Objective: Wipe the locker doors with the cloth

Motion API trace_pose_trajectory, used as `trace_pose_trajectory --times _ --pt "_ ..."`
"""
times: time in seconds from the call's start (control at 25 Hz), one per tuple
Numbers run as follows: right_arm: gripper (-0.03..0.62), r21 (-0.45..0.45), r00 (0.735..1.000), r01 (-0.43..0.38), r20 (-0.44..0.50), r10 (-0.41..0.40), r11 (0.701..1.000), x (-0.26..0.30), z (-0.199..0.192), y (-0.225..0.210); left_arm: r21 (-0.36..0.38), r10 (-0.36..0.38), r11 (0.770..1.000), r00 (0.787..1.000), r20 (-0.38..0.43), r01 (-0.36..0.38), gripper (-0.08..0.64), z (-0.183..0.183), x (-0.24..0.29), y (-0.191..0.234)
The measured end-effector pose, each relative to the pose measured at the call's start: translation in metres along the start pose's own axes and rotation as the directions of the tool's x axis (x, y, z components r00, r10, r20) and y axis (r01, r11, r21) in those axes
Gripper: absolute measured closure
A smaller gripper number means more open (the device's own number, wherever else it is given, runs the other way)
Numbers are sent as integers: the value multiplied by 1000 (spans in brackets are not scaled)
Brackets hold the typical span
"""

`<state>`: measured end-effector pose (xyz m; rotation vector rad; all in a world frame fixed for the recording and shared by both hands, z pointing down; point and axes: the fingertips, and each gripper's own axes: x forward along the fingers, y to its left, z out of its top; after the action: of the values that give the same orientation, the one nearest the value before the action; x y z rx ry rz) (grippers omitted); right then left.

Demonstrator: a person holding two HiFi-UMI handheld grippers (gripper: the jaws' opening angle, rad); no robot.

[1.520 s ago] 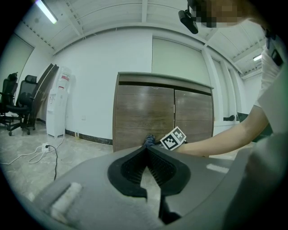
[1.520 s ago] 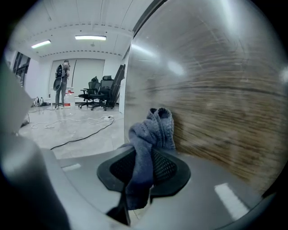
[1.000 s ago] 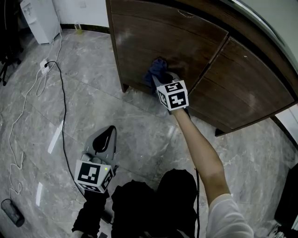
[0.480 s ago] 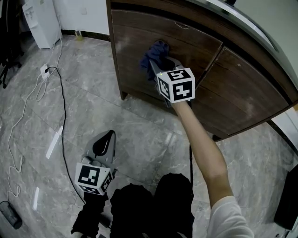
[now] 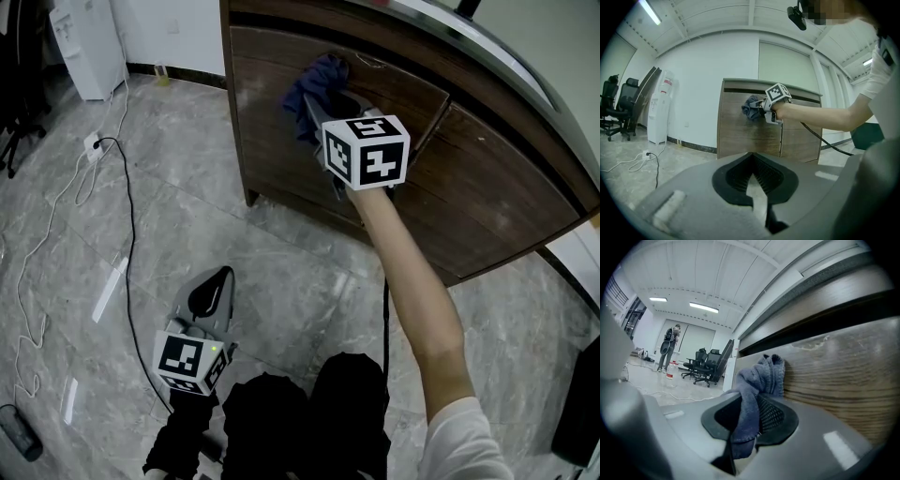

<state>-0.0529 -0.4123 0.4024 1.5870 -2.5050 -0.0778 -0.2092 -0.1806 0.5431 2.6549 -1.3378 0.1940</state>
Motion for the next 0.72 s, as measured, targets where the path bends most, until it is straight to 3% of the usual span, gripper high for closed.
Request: trace_pose_trajectory --times 0.4,0.72 --pt "508 0 997 7 76 -7 1000 7 48 2 -10 -1 1000 1000 3 1 561 -1 0 0" --pt "508 -3 999 6 32 -6 1000 15 14 11 -16 -2 1000 1000 -2 2 561 -4 -1 1"
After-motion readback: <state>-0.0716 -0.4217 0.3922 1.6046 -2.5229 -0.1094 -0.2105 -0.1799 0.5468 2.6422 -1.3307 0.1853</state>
